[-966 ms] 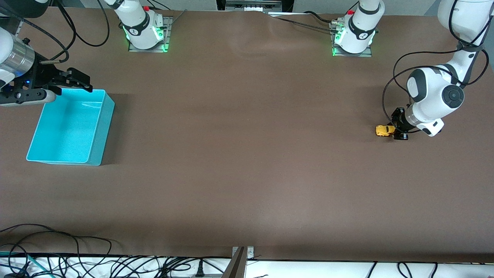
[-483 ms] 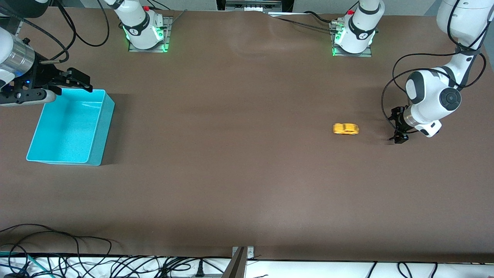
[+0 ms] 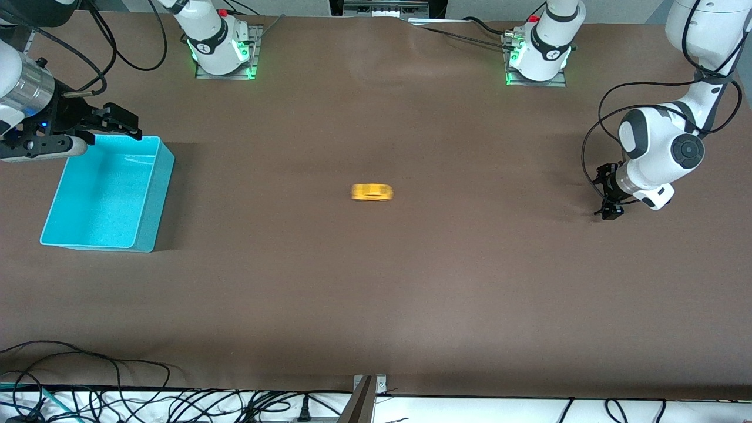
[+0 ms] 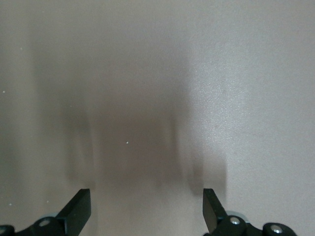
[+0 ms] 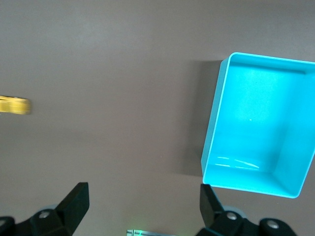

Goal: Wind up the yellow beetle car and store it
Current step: 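Raise the left gripper away as the car rolls toward the bin, then reach the right gripper to the car while the left gripper withdraws, then close the right gripper on the car and lift it, then carry the car over the turquoise bin and lower it inside, then open the right gripper to drop the car in the bin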

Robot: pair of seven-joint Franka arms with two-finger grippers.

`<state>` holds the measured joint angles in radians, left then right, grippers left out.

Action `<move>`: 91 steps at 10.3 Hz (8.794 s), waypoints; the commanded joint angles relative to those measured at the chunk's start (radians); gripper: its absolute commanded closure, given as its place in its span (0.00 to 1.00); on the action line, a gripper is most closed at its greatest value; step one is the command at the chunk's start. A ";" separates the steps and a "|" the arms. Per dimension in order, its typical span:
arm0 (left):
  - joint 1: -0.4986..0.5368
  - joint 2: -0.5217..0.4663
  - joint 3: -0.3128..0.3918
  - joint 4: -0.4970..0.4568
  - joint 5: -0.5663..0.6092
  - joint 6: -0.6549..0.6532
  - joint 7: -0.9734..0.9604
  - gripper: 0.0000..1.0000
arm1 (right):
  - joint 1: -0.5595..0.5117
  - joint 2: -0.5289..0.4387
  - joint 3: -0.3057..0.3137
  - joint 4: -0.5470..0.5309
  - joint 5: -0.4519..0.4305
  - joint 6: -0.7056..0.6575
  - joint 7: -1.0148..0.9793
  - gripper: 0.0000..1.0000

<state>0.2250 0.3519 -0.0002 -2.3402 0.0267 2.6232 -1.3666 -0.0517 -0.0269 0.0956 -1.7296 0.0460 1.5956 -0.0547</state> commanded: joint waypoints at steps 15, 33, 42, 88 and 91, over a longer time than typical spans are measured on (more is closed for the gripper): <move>-0.009 -0.042 -0.099 0.597 0.006 -0.748 0.141 0.00 | 0.029 0.009 0.027 -0.051 0.022 0.044 -0.011 0.00; -0.078 -0.073 -0.178 0.823 -0.030 -0.805 1.142 0.00 | -0.109 0.254 0.053 -0.525 0.005 0.790 -1.407 0.00; -0.065 -0.060 -0.167 0.811 -0.024 -0.867 1.282 0.00 | -0.117 0.331 0.053 -0.676 0.009 1.066 -1.413 0.02; -0.032 -0.030 -0.192 0.826 -0.024 -0.893 1.284 0.00 | -0.538 0.173 0.231 -0.326 -0.081 0.426 -2.229 0.00; -0.033 -0.030 -0.192 0.828 -0.024 -0.893 1.282 0.00 | -0.383 0.024 0.228 -0.315 -0.037 0.307 -1.860 0.00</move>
<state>0.1798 0.3198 -0.1807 -1.5267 0.0084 1.7473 -0.1100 -0.5024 0.0947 0.3343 -2.0292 -0.0250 1.9597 -2.0699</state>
